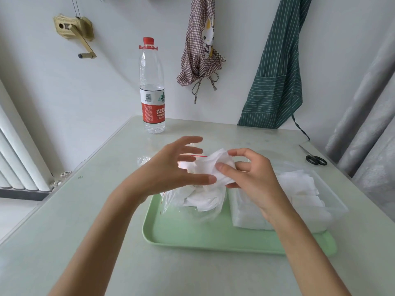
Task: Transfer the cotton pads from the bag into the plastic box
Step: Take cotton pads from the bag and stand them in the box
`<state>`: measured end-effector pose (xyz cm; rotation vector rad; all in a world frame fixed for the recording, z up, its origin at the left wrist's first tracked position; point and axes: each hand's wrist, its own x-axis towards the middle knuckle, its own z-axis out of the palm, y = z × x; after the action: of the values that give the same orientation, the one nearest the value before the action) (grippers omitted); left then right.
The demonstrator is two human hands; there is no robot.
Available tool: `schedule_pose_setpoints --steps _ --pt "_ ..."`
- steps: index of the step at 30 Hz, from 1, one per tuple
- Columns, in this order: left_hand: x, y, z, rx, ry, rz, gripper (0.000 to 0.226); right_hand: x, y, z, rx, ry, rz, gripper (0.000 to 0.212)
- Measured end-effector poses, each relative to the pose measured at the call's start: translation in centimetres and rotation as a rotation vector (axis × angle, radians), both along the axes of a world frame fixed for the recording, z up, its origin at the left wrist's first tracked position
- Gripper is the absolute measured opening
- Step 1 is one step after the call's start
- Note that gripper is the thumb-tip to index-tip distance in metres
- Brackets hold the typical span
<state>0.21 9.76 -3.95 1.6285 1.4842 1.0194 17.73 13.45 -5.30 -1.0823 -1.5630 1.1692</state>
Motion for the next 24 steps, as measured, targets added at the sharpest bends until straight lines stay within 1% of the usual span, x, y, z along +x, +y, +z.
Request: schedule_pose_setpoints --steps 6,7,10,11,13,16,17,18,19,21,22,24 --pt "0.7 0.5 -1.0 0.093 0.134 -0.001 0.058 0.5 -0.2 0.3 0.110 -0.181 0.031 0.021" --pt "0.8 0.6 -1.1 0.124 0.130 0.011 0.051 0.6 -0.1 0.4 0.121 -0.219 0.039 0.022" --pt "0.9 0.8 -1.1 0.186 0.039 0.072 0.024 0.9 -0.1 0.5 0.112 -0.279 0.083 0.025" --pt "0.9 0.8 -1.1 0.192 0.017 0.092 0.019 1.0 -0.1 0.5 0.109 -0.290 0.093 0.027" --pt "0.4 0.8 -0.9 0.174 -0.003 0.086 0.020 1.2 -0.2 0.5 0.135 -0.293 0.077 0.030" --pt "-0.7 0.7 -0.8 0.037 -0.002 -0.004 0.041 1.1 -0.1 0.3 0.329 -0.308 -0.056 0.032" --pt "-0.8 0.6 -0.9 0.008 -0.007 -0.004 0.044 1.0 0.0 0.4 0.389 -0.300 -0.084 0.032" --pt "-0.8 0.7 -1.0 0.015 -0.017 0.024 0.041 0.9 0.0 0.4 0.417 -0.275 -0.088 0.032" --pt "-0.6 0.8 -1.1 0.044 -0.037 0.065 0.034 0.9 0.0 0.4 0.413 -0.239 -0.078 0.032" --pt "0.0 0.8 -1.1 0.092 -0.110 0.124 0.016 0.9 0.1 0.2 0.339 -0.180 -0.045 0.033" --pt "0.4 0.9 -1.1 0.100 -0.128 0.136 0.013 0.9 0.1 0.1 0.297 -0.166 -0.032 0.032" --pt "0.7 1.0 -1.2 0.106 -0.123 0.170 0.014 1.0 0.4 -0.1 0.227 -0.159 -0.010 0.027"
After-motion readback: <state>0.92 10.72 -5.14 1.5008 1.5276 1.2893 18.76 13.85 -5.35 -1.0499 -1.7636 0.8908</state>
